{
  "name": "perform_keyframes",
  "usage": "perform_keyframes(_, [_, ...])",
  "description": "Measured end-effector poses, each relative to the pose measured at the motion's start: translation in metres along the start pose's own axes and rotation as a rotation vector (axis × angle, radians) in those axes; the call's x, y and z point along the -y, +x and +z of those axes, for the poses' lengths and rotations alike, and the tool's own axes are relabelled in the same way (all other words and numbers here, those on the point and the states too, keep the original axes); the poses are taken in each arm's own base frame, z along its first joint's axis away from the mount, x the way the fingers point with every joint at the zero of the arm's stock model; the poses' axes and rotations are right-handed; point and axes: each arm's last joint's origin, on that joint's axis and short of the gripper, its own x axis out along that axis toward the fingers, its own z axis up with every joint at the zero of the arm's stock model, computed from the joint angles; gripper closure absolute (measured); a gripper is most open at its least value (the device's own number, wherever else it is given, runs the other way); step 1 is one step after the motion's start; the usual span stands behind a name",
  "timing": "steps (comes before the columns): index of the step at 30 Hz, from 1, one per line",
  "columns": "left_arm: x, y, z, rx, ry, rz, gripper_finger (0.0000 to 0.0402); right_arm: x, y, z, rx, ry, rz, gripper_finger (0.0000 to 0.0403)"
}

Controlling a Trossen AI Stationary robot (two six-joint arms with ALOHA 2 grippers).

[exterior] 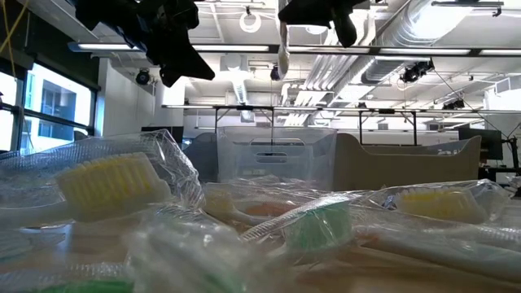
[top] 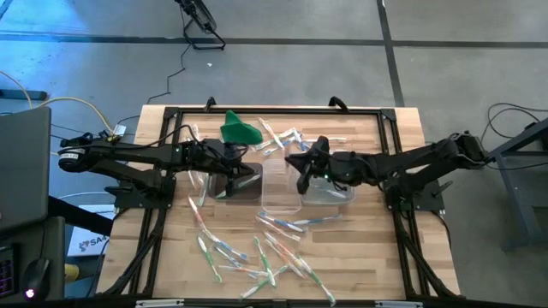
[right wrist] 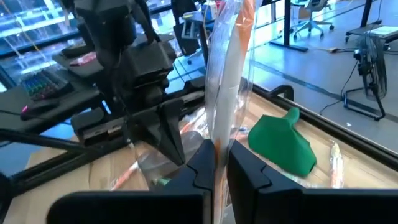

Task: Pick & Place Toothbrushes
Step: Put the orange toothbrush into the transparent bin

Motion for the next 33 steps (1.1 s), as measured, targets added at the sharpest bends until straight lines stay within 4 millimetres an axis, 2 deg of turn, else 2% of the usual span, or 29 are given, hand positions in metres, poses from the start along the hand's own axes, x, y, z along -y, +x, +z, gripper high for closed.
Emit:
perform_keyframes(5, [0.000,0.000,0.000,0.001,0.000,0.004,0.0400,0.001,0.006,-0.002,0.025,0.010,-0.037,0.0390])
perform_keyframes(13, [-0.001,0.000,0.000,0.009,0.000,0.043,0.0400,0.000,0.027,-0.024,-0.024,0.032,-0.065,0.0390])
perform_keyframes(23, [-0.002,0.000,0.000,0.010,0.000,0.052,0.0400,0.002,0.028,-0.025,-0.048,0.053,-0.053,0.0390])
perform_keyframes(33, [-0.002,0.000,0.000,0.010,0.000,0.054,0.0400,0.006,0.040,-0.050,-0.170,0.084,-0.100,0.0390])
